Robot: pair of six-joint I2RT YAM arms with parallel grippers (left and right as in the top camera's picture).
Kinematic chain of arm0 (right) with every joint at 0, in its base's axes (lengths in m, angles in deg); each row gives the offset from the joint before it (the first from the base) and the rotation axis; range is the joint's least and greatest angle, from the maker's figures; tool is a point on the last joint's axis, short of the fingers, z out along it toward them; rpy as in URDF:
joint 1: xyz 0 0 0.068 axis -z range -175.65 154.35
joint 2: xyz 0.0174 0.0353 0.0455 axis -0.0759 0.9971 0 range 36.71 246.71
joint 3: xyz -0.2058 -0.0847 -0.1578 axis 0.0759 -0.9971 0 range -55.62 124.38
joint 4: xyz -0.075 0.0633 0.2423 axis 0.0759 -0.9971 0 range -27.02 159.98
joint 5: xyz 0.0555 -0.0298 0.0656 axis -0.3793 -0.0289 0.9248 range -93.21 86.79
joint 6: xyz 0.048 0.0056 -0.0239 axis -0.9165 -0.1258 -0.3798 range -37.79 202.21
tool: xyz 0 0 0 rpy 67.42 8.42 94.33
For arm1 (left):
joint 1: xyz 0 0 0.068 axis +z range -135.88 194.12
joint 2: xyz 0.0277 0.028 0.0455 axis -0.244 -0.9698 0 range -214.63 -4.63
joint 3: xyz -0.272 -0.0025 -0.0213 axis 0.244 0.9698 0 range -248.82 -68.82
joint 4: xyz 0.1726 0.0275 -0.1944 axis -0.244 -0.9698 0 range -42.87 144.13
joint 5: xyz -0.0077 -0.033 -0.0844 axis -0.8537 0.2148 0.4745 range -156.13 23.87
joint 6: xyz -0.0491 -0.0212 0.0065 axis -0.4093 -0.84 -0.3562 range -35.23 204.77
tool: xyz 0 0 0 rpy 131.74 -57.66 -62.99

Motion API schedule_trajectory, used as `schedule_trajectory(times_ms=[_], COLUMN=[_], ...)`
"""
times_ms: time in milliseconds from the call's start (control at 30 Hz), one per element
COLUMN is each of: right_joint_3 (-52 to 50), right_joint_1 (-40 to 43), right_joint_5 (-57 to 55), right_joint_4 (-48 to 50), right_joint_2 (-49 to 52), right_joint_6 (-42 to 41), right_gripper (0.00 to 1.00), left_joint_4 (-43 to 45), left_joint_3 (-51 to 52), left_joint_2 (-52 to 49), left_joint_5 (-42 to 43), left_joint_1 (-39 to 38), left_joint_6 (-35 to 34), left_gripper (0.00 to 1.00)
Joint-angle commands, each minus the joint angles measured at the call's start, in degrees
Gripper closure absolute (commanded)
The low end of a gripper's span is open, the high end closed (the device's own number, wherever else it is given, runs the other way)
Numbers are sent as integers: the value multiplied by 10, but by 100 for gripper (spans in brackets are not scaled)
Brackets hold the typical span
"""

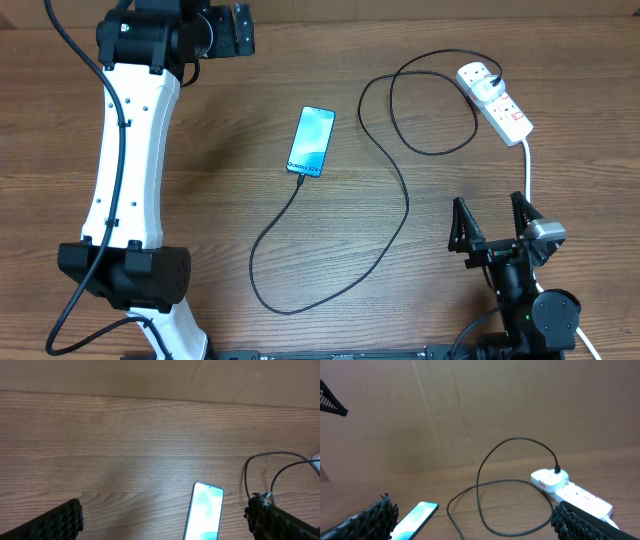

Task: Plug charger to phone and switch on socket

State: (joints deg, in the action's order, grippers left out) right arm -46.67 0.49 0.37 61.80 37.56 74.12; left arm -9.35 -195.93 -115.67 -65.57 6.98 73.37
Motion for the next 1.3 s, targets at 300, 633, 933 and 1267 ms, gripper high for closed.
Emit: schedule_trajectory(times_ms=[300,633,933,1267], right_joint_3=[-87,-85,-85,-85], right_joint_1=[-3,-3,-3,-3], right_joint_5=[-5,-3,-3,-5], right_joint_4=[106,41,34,34], right_joint_2=[-7,-7,-7,-7], right_joint_6=[11,24,24,22], right_gripper=[0,0,0,0], left_joint_4=[0,0,0,0], left_joint_3=[0,0,0,0], left_joint_2=[-3,-3,-3,-3], left_joint_5=[-8,-8,-8,-8], left_joint_1=[-4,-4,-4,-4], left_joint_6=[9,9,9,9], left_gripper=[0,0,0,0])
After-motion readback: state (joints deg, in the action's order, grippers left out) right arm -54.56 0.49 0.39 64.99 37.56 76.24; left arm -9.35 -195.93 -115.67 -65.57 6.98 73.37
